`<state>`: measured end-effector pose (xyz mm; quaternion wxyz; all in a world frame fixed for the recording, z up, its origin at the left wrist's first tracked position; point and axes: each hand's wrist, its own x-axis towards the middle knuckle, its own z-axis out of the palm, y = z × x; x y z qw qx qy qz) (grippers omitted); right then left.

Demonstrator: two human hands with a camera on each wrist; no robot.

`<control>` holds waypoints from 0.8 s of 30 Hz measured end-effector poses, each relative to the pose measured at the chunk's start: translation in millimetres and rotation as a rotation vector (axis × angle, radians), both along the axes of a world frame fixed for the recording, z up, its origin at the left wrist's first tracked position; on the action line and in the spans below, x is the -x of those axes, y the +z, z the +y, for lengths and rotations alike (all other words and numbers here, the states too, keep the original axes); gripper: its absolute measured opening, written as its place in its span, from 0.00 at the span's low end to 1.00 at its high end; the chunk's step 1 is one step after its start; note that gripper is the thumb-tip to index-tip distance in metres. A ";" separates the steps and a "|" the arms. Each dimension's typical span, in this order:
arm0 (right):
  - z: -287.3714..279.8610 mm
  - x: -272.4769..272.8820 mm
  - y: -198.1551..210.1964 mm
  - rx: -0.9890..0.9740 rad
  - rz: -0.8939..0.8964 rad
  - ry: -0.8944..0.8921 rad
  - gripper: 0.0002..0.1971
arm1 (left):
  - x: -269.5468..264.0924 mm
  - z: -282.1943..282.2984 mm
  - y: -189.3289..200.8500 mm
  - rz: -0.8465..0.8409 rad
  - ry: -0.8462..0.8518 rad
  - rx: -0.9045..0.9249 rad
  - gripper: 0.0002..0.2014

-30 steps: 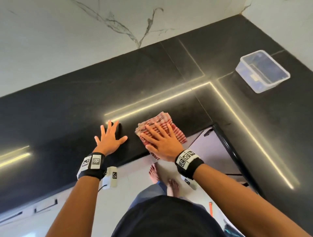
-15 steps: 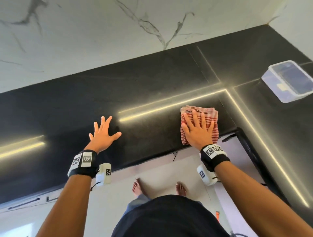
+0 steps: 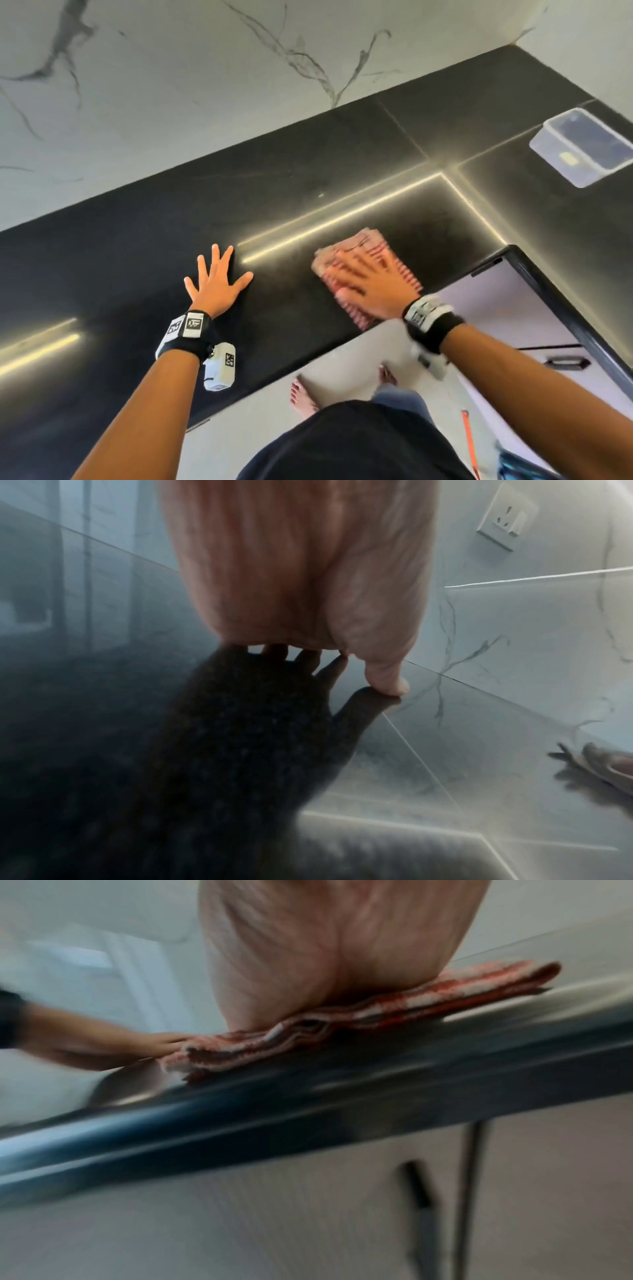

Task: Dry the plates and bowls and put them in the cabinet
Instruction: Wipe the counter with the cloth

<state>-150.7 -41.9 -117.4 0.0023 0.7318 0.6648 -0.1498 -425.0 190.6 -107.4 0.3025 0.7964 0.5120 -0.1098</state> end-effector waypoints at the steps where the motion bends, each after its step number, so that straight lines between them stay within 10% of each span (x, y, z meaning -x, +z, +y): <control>1: 0.1 -26.7 1.8 0.014 -0.013 -0.113 0.29 | 0.5 -0.6 -1.6 -0.004 -0.007 -0.006 0.39; 10: 87.6 -101.1 4.2 0.258 0.142 -0.718 0.31 | -4.1 2.1 -1.0 0.030 -0.009 0.042 0.39; 16: 160.1 0.4 -4.3 0.248 0.081 -0.256 0.51 | -4.1 3.0 -1.1 0.058 -0.019 0.070 0.39; 20: 168.7 68.4 8.1 0.241 0.129 0.063 0.32 | -5.3 2.9 -3.1 0.028 0.017 0.046 0.39; 24: 157.7 25.5 8.0 0.210 0.036 0.149 0.34 | -3.5 2.0 -4.7 -0.008 0.042 0.031 0.39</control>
